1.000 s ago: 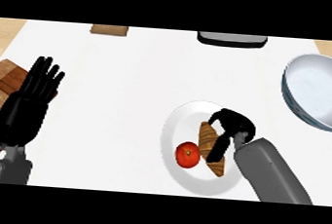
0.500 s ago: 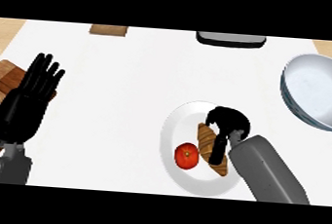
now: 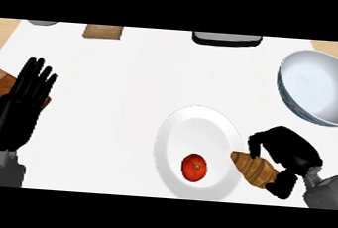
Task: Pick the croissant from the plate and place it in the bowl
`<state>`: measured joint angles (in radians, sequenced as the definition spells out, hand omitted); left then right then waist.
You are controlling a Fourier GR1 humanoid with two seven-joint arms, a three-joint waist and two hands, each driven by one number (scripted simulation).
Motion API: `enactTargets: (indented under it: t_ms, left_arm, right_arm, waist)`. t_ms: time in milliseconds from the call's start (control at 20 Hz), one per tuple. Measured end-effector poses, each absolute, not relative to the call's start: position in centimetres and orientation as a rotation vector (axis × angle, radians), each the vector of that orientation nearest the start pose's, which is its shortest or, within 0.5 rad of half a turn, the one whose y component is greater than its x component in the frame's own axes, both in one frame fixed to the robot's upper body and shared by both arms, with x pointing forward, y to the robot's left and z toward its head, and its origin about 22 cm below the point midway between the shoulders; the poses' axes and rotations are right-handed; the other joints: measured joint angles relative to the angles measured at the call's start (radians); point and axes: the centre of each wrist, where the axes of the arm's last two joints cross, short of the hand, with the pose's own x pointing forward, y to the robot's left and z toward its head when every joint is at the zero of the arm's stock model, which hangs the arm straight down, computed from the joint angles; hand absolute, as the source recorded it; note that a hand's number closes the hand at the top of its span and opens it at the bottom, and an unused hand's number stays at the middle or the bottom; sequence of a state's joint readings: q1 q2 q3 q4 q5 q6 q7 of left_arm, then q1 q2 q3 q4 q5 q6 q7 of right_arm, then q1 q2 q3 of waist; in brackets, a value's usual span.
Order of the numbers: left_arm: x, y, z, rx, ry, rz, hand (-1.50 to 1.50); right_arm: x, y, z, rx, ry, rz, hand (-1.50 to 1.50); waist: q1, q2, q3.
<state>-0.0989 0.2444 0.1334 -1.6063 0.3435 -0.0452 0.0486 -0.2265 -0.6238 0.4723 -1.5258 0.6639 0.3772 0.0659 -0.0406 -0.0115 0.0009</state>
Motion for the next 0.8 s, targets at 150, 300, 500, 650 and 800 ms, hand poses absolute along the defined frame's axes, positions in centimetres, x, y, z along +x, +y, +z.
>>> enactTargets:
  t_ms: [150,300,500,650,800]
  left_arm:
    - [26.4,30.4,5.4,-0.056,-1.686,0.097,0.00]
    - [26.1,30.5,5.3,-0.056,-1.685,0.095,0.00]
    - [26.0,30.2,5.2,-0.048,-1.680,0.100,0.00]
    - [25.8,30.4,5.1,-0.053,-1.678,0.097,0.00]
    - [25.9,30.3,5.3,-0.063,-1.681,0.086,0.00]
  right_arm:
    - [25.3,-29.1,6.1,-0.562,-1.216,1.586,1.50]
    - [24.4,-31.5,8.5,-0.657,-1.302,1.506,1.50]
    - [23.6,-33.7,12.7,-0.803,-1.388,1.384,1.50]
    - [23.0,-35.5,15.7,-0.904,-1.433,1.272,1.50]
    - [22.8,-37.3,18.0,-0.998,-1.450,1.176,1.50]
  waist:
    - [0.000,0.002,0.000]
    - [0.003,0.002,-0.001]
    - [0.002,0.002,-0.001]
    - [0.005,0.003,-0.002]
    - [0.016,0.006,-0.002]
